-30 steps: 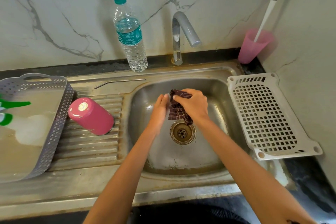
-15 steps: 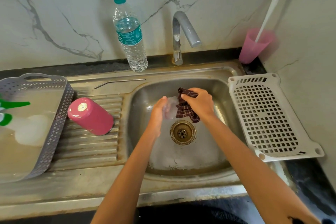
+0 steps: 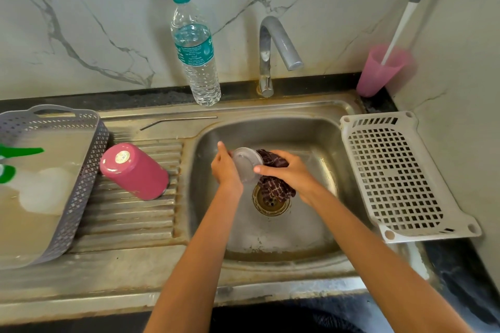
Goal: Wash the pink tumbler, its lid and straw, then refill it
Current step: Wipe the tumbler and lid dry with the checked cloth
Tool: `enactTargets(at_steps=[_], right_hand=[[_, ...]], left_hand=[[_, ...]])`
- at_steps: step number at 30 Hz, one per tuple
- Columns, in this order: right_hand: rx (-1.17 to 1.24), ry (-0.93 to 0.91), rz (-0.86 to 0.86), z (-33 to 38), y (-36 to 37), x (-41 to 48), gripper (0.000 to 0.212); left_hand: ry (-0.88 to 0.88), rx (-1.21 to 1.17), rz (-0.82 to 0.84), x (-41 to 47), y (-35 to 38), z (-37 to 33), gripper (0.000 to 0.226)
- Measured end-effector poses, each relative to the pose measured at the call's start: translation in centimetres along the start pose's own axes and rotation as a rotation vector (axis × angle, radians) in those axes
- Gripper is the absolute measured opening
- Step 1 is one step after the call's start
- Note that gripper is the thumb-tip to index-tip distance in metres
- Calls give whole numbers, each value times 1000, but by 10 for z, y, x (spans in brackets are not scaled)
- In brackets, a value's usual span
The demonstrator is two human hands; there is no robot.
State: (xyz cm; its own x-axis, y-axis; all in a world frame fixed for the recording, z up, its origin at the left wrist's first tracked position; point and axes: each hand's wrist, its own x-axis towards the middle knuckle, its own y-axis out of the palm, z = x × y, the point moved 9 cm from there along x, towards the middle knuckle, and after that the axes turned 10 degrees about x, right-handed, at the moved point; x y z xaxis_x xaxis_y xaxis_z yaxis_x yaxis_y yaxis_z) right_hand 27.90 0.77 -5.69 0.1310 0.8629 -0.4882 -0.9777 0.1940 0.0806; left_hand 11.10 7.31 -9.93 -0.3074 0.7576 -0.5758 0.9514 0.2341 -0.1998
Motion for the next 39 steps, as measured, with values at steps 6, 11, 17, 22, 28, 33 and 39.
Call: enactTargets(at_steps=[6,11,17,22,28,33,39], right_hand=[[-356,-246,-211,14,3,1,57],[-509,-306,-34,23,16,-7,58],[-639,-479,-89,43,19,-4,32],[-1102,-682,50,44,47,-13,35],[-1454,-758,53,44,66,-23,23],[-1172,-499,197,46,54,-21,26],[-197,-43,97,28,18,-19,17]], left_hand=[[88,88,372,-32,38,3,48],[-72,-50,572,-32,43,13,43],[-334,-214,683,-52,54,26,60],[-255,-205,667,-44,48,28,50],[-94,4,613,-38,37,15,47],[89,242,602,-44,38,-2,45],[245,230,638,-54,39,-17,32]])
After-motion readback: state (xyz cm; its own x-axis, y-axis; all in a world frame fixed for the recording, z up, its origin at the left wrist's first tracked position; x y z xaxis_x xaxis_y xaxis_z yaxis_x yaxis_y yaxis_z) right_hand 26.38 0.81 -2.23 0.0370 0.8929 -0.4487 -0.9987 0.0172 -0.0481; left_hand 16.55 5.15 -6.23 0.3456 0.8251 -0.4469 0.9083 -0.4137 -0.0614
